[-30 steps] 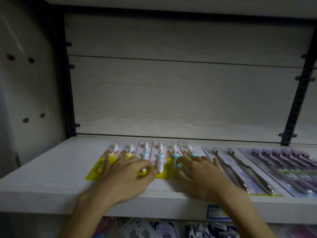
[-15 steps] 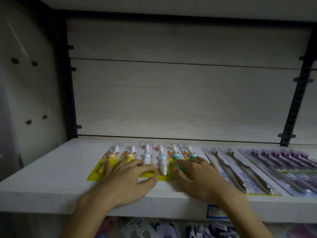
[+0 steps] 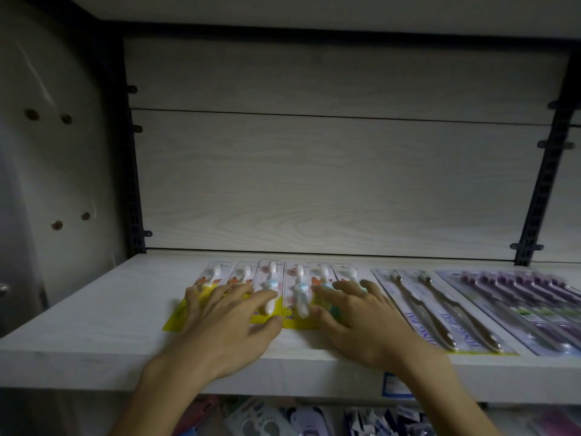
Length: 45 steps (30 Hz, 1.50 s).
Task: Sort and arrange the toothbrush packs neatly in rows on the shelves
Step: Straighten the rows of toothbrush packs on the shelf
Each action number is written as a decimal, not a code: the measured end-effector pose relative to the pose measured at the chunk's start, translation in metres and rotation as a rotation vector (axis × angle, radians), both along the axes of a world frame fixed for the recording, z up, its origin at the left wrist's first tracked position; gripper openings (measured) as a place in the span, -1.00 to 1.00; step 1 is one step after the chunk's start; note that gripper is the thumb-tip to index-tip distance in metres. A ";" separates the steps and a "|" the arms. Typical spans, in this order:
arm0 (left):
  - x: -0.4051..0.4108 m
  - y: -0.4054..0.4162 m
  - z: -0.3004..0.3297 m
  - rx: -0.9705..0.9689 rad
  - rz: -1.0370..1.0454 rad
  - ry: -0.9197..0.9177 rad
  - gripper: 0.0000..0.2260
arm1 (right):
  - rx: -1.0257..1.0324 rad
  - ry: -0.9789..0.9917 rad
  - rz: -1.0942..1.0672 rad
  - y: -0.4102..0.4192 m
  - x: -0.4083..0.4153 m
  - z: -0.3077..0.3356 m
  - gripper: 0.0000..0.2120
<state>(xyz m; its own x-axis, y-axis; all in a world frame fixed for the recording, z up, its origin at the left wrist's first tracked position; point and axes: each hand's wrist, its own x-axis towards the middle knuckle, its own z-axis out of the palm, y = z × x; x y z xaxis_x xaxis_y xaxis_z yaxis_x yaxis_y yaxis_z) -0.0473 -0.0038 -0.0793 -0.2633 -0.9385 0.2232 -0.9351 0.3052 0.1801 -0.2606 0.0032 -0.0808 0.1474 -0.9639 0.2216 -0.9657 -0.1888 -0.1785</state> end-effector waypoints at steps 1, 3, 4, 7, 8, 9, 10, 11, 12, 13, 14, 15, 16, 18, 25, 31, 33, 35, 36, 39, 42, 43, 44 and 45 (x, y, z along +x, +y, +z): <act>0.001 0.000 0.000 0.008 -0.007 0.019 -0.56 | 0.006 -0.004 0.012 -0.001 0.003 0.000 -0.47; 0.003 0.000 -0.002 0.033 -0.028 0.045 -0.48 | 0.051 -0.011 0.016 0.000 0.010 0.001 -0.50; 0.003 0.000 -0.004 0.025 -0.039 0.049 -0.39 | 0.075 -0.006 0.017 0.001 0.014 0.002 -0.51; 0.007 -0.002 -0.008 -0.015 -0.047 0.042 -0.27 | 0.088 0.004 0.033 0.004 0.020 0.003 -0.51; 0.008 -0.002 -0.009 -0.026 -0.051 0.040 -0.27 | 0.081 0.000 0.038 0.004 0.020 0.002 -0.50; 0.009 -0.002 -0.010 -0.037 -0.060 0.038 -0.27 | 0.077 -0.009 0.044 0.005 0.020 0.002 -0.50; 0.010 -0.002 -0.010 -0.042 -0.070 0.035 -0.28 | 0.076 -0.014 0.049 0.006 0.020 0.002 -0.49; 0.010 -0.001 -0.011 -0.049 -0.077 0.034 -0.29 | 0.076 -0.018 0.050 0.007 0.021 0.003 -0.49; 0.011 0.001 -0.011 -0.055 -0.082 0.033 -0.29 | 0.075 -0.018 0.048 0.009 0.021 0.003 -0.49; 0.011 0.003 -0.011 -0.062 -0.084 0.030 -0.30 | 0.071 -0.018 0.045 0.011 0.022 0.003 -0.49; 0.011 0.005 -0.011 -0.071 -0.085 0.027 -0.30 | 0.065 -0.019 0.043 0.014 0.023 0.002 -0.49; 0.012 0.007 -0.010 -0.078 -0.087 0.027 -0.30 | 0.063 -0.022 0.041 0.017 0.024 0.002 -0.49; 0.013 0.009 -0.010 -0.083 -0.093 0.031 -0.31 | 0.060 -0.028 0.041 0.019 0.024 0.001 -0.49; 0.014 0.015 -0.009 -0.090 -0.114 0.042 -0.35 | 0.039 -0.043 0.044 0.026 0.025 0.001 -0.48; 0.021 0.031 -0.011 -0.096 -0.166 0.060 -0.37 | 0.026 -0.032 0.017 0.049 0.031 -0.003 -0.49; 0.024 0.034 -0.014 -0.116 -0.147 0.057 -0.35 | 0.036 0.044 0.018 0.058 0.031 -0.002 -0.52; 0.022 0.036 -0.014 -0.144 -0.127 0.045 -0.35 | 0.035 0.032 0.017 0.059 0.029 -0.004 -0.49; 0.019 0.038 -0.013 -0.163 -0.093 0.050 -0.34 | 0.009 0.014 -0.001 0.059 0.026 -0.005 -0.41; 0.019 0.039 -0.014 -0.160 -0.072 0.057 -0.33 | -0.004 0.018 -0.018 0.059 0.025 -0.005 -0.37; 0.018 0.040 -0.014 -0.171 -0.034 0.056 -0.35 | -0.017 0.029 -0.035 0.060 0.023 -0.004 -0.46; 0.016 0.038 -0.015 -0.194 -0.033 0.053 -0.36 | -0.058 0.026 -0.021 0.061 0.023 -0.008 -0.39; 0.016 0.038 -0.015 -0.196 -0.037 0.059 -0.36 | -0.073 0.025 -0.020 0.060 0.022 -0.010 -0.33; 0.016 0.037 -0.015 -0.196 -0.042 0.069 -0.37 | -0.080 0.021 -0.019 0.060 0.022 -0.012 -0.31; 0.017 0.036 -0.015 -0.196 -0.046 0.078 -0.38 | -0.077 0.017 -0.015 0.060 0.022 -0.013 -0.31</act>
<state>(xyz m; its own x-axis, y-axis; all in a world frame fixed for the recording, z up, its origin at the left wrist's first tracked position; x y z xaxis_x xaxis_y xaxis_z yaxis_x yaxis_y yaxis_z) -0.0307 0.0325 -0.0947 -0.2794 -0.8626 0.4218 -0.9050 0.3833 0.1844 -0.2385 0.0633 -0.0936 0.1371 -0.9463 0.2927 -0.9713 -0.1864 -0.1477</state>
